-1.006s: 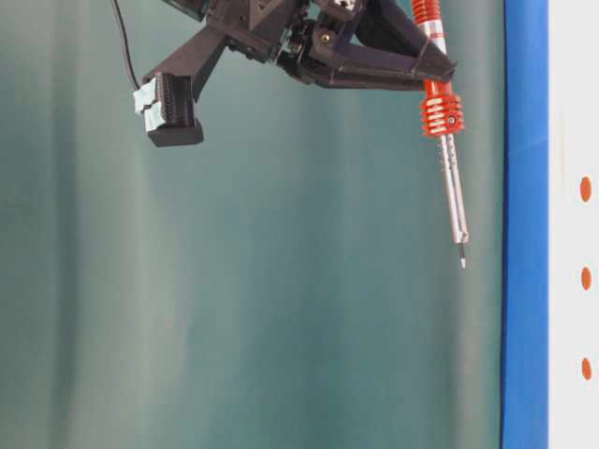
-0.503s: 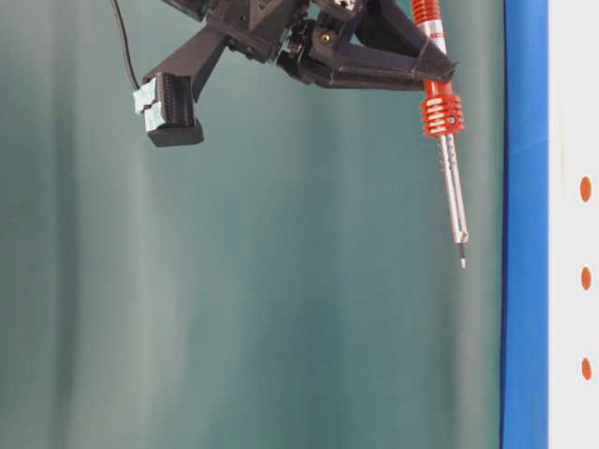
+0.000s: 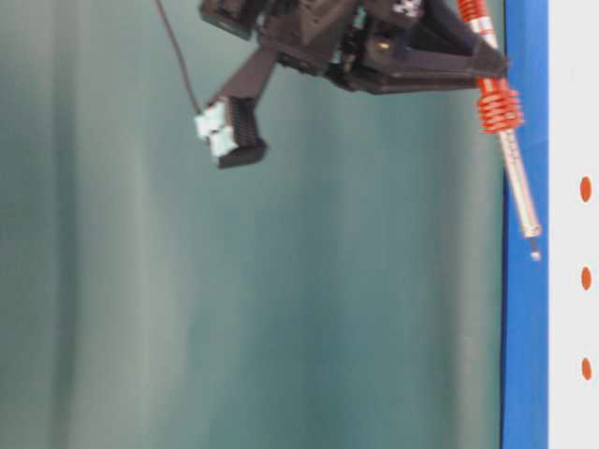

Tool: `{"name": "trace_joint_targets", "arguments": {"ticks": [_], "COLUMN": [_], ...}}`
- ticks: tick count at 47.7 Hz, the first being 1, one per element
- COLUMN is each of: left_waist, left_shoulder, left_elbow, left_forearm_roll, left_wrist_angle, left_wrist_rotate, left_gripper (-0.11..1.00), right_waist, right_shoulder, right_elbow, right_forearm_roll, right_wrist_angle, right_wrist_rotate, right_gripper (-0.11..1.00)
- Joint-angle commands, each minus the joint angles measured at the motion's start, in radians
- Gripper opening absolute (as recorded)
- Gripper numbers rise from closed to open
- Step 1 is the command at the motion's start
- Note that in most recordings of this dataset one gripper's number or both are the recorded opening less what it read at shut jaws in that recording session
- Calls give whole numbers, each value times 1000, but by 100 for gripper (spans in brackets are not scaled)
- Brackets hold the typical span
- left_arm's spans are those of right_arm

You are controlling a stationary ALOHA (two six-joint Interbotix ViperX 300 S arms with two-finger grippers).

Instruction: Touch the tip of the soldering iron to the mark.

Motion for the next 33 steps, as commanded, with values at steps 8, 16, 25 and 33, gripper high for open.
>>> {"name": "trace_joint_targets", "arguments": {"ticks": [8,16,25,33], "left_waist": [3,3,3,3], "left_shoulder": [3,5,5,5], "left_elbow": [-11,-11,-11,-11], "left_forearm_roll": [2,0,2,0], "left_wrist_angle": [-11,-11,-11,-11], "left_wrist_rotate": [2,2,3,6], "left_gripper": [0,0,0,0], "right_waist": [-12,-26,-28,-28], "right_shoulder": [55,84,92,92], "right_elbow": [-43,-51,-51,-51], "right_forearm_roll": [-2,-2,-2,-2], "right_wrist_angle": [-28,-48,-55,-55], "right_wrist_rotate": [-3,-9,-11,-11], "right_gripper": [6,6,6,6]}}
